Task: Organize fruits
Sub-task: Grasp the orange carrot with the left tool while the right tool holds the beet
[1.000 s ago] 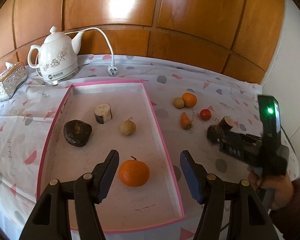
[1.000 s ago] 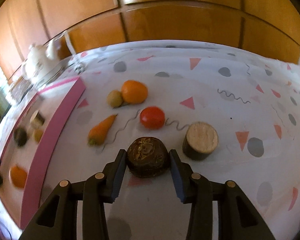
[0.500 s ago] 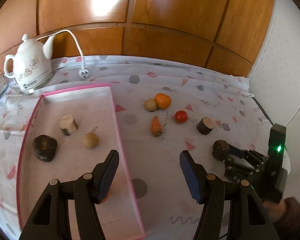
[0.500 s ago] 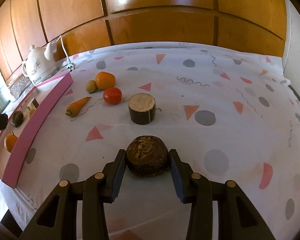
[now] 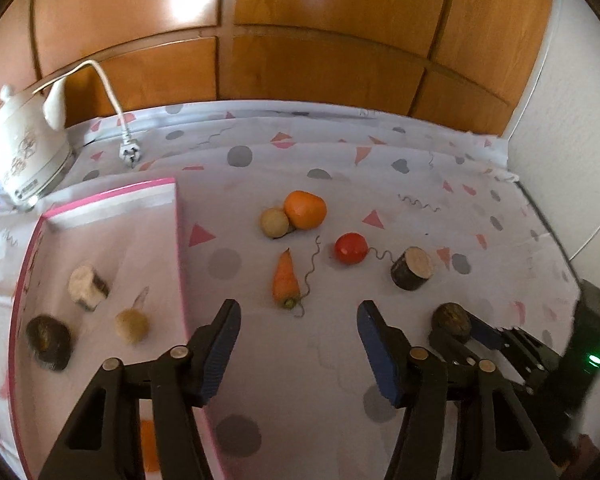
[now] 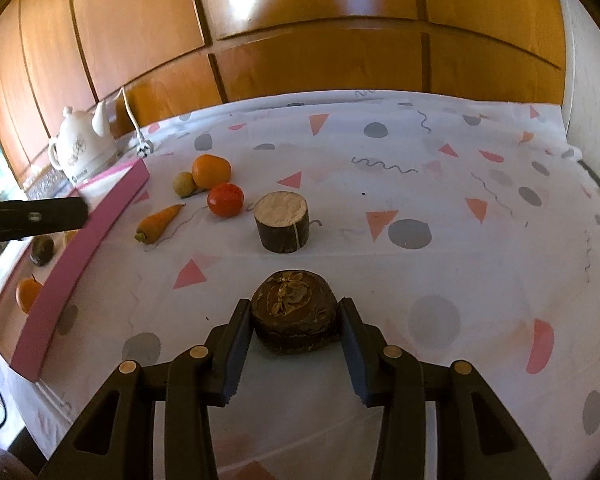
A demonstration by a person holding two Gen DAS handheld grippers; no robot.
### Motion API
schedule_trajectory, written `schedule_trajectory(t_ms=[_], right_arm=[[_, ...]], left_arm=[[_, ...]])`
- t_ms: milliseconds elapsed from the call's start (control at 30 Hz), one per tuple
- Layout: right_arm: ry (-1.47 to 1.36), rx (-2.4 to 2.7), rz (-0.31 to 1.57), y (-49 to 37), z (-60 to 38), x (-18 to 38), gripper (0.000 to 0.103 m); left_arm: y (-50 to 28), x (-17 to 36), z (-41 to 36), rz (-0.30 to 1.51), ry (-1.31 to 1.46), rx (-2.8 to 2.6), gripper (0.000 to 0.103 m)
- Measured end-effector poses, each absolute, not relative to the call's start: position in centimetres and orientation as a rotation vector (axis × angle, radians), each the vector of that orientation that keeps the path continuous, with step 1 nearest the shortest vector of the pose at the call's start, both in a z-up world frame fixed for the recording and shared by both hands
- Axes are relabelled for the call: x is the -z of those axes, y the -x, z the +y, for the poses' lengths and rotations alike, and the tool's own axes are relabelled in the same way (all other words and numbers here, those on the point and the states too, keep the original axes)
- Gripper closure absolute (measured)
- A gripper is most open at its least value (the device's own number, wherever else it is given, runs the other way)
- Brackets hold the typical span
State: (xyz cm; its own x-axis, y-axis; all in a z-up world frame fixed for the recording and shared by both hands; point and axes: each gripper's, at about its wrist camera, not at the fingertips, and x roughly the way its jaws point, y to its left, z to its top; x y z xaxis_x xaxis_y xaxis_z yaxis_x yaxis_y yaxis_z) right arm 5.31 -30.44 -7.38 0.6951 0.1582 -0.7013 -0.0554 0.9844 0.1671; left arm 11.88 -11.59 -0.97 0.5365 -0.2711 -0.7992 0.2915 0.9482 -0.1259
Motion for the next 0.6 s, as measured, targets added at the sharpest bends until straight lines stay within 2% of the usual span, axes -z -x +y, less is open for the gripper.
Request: schedule_trajectory(t_ms=[100, 333, 367, 467, 600], right_arm=[[-0.145, -0.119, 0.792, -5.3, -30.5, 7.4, 0.059], [-0.15, -0.12, 0.789, -5.3, -30.4, 7.5, 0.059], [-0.15, -0.123, 0.788, -5.3, -30.4, 7.5, 0.059], [-0.148, -0.122, 0.788, -5.2, -30.4, 7.5, 0.059], [-0.137, -0.116, 0.788, -5.3, -30.3, 7.5, 0.059]], left_arm=[[-13.5, 1.9, -12.2, 0.98, -0.02, 0.324, 0.054], [-16.8, 5.1, -13.4, 1.065, -0.056, 0.276, 0.064], [-17.2, 5.7, -13.5, 1.091, -0.059, 0.263, 0.072], [-17.1, 6.0, -14.2, 1.059, -0.103, 0.26, 0.082], [-15.6, 5.5, -14.3, 1.027, -0.098, 0.285, 0.082]])
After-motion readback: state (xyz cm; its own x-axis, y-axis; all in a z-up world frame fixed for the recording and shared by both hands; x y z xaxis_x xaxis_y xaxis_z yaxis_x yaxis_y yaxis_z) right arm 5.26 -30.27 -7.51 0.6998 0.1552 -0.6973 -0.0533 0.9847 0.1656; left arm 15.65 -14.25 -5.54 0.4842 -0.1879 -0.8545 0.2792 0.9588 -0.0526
